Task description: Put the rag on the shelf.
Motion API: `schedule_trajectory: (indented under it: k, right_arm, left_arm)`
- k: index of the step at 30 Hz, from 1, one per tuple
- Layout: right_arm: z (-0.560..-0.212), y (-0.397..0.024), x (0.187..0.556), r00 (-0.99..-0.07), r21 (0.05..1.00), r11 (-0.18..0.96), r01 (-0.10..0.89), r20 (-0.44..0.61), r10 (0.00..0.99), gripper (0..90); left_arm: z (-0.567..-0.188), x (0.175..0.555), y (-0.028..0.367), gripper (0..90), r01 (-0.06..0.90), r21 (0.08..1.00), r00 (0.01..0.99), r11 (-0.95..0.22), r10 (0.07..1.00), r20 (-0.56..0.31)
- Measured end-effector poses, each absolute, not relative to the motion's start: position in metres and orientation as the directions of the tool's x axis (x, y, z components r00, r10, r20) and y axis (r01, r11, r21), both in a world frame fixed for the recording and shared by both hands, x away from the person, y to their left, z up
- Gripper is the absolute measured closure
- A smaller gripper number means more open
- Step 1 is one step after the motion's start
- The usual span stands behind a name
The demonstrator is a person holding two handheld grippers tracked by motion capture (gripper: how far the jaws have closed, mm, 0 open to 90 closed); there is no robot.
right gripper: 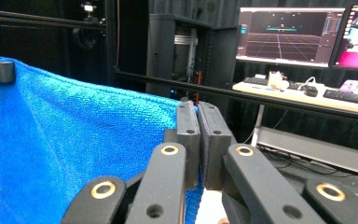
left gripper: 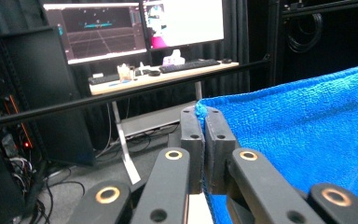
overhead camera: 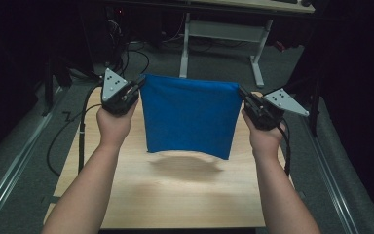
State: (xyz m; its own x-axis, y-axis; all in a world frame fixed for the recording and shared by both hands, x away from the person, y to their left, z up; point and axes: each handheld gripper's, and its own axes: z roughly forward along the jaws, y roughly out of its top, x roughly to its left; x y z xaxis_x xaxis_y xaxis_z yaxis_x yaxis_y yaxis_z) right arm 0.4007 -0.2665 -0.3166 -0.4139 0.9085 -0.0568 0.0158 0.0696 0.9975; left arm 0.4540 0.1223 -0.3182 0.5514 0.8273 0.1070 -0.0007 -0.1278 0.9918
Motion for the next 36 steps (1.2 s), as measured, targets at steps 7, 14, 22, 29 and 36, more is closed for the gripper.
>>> schedule_trajectory:
  k: [7, 14, 22, 29, 36]
  right_arm:
    - [-0.311, -0.261, 0.426, -0.394, 0.995, 0.093, 0.044, -0.068, 0.917, 88.6]
    - [-0.316, -0.258, 0.457, -0.38, 0.991, 0.092, 0.092, -0.051, 0.924, 88.7]
    - [-0.347, -0.256, 0.485, -0.37, 0.969, 0.123, 0.212, -0.037, 0.928, 88.7]
    - [-0.363, -0.257, 0.49, -0.37, 0.955, 0.147, 0.256, -0.043, 0.928, 88.6]
    - [-0.386, -0.258, 0.494, -0.378, 0.942, 0.162, 0.295, -0.04, 0.925, 88.6]
  left_arm:
    - [-0.316, 0.483, 0.12, 88.1, 0.045, 0.988, 0.529, -0.147, 0.843, 0.101]
    - [-0.323, 0.505, 0.119, 88.1, 0.105, 0.981, 0.517, -0.165, 0.851, 0.088]
    - [-0.351, 0.523, 0.116, 88.1, 0.211, 0.957, 0.52, -0.201, 0.852, 0.064]
    - [-0.375, 0.528, 0.114, 88.1, 0.27, 0.933, 0.534, -0.237, 0.844, 0.06]
    - [-0.399, 0.527, 0.115, 88.1, 0.318, 0.914, 0.548, -0.251, 0.836, 0.039]
